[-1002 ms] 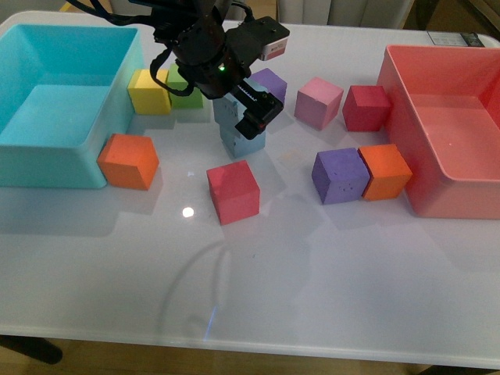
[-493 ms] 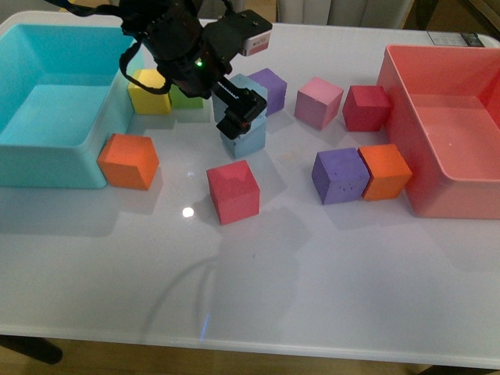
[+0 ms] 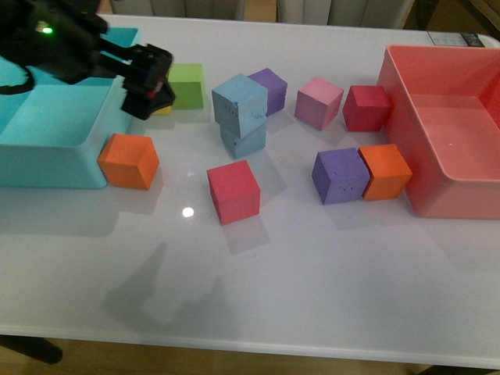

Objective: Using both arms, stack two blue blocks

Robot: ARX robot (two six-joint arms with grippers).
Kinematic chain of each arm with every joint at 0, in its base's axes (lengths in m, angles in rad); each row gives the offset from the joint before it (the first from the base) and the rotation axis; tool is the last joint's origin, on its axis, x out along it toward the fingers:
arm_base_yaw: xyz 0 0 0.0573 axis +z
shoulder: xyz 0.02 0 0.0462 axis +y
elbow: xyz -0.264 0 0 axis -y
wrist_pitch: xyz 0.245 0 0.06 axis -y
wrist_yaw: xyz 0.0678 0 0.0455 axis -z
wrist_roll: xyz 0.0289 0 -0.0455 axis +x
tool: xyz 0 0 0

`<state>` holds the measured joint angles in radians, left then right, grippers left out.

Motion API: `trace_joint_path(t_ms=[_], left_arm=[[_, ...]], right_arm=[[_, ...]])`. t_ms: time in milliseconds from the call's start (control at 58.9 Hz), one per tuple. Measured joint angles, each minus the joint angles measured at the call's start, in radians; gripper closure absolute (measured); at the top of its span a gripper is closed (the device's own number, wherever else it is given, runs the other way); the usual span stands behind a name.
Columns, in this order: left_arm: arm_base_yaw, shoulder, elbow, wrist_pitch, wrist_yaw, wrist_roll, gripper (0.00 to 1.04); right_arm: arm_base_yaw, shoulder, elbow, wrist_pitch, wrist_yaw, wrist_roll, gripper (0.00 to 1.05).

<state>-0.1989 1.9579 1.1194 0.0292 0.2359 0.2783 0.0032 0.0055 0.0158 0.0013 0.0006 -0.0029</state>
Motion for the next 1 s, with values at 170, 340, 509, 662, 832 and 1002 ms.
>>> trace_joint_path(t_ms=[170,340,509,662,832,1002], left_arm=[[0.062,-0.102,-0.509,0.872,-0.35,-0.21,0.37],[0.097,-0.279,-0.743,1.281,-0.336,-0.262,0.65],[0.116,-0.414,-0.874,1.252,-0.311,-0.275,0.91],[0.121,-0.445,-0.886,1.251,-0.311,-0.276,0.63],[0.152,-0.559,-0.951,1.185,-0.261,-0.276,0.91],[0.195,-0.792,-1.002,1.009,-0.238,-0.277,1.03]], right_arm=[[0.0,0.0,0.0,0.0,0.002,0.0,0.09],[0.0,-0.001,0.0,-0.001,-0.001,0.0,0.09],[0.0,-0.001,0.0,-0.001,-0.001,0.0,0.09],[0.0,-0.001,0.0,-0.001,-0.001,0.0,0.09],[0.0,-0.001,0.0,-0.001,-0.001,0.0,0.09],[0.0,-0.001,0.0,-0.001,-0.001,0.0,0.09]])
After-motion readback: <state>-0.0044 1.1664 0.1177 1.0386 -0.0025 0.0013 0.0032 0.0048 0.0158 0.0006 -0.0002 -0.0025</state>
